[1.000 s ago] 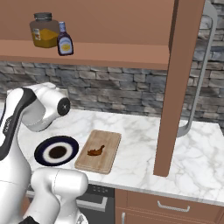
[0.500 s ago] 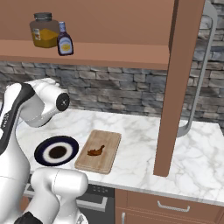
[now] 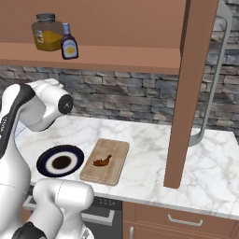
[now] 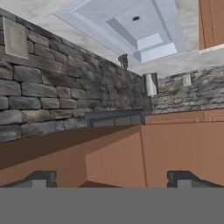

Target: Pick the chicken drumstick from the plate and place it on the cutting board. Then pick the condiment bottle from the cabinet and place it next to the cutting board.

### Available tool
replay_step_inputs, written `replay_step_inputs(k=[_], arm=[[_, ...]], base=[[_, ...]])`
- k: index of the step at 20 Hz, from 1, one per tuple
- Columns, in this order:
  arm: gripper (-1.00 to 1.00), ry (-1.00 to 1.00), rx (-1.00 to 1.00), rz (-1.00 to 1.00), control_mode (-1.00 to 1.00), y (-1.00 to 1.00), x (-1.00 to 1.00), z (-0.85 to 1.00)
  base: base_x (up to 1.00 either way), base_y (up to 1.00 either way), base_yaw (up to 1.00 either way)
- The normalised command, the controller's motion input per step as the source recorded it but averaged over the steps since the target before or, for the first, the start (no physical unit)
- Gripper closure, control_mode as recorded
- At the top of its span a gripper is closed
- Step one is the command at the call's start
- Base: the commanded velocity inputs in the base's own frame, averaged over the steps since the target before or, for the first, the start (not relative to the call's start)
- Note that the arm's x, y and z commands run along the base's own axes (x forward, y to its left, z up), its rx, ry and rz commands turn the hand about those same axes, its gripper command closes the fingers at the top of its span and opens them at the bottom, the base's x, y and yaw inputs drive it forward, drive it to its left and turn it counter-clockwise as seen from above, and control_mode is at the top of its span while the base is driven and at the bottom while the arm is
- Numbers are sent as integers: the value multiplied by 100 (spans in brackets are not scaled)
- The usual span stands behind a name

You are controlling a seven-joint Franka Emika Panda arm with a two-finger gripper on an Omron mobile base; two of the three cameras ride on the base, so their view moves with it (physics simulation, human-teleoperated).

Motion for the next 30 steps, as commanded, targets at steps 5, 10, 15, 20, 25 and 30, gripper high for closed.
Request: replay_step_inputs(k=[5,10,15,20,25,30], arm=[[-100,1,-1,-3,-100,0,0,19],[-100,0,0,-2,-100,0,0,19],[-100,0,0,-1,-100,0,-3,19],[-100,0,0,-1,-100,0,-9,17],[-100,0,0,-1,-100,0,-6,16],[-100,0,0,0,-100,0,-3,8]], base=[[0,0,0],[0,0,0],[0,0,0],[0,0,0],[0,0,0],[0,0,0]])
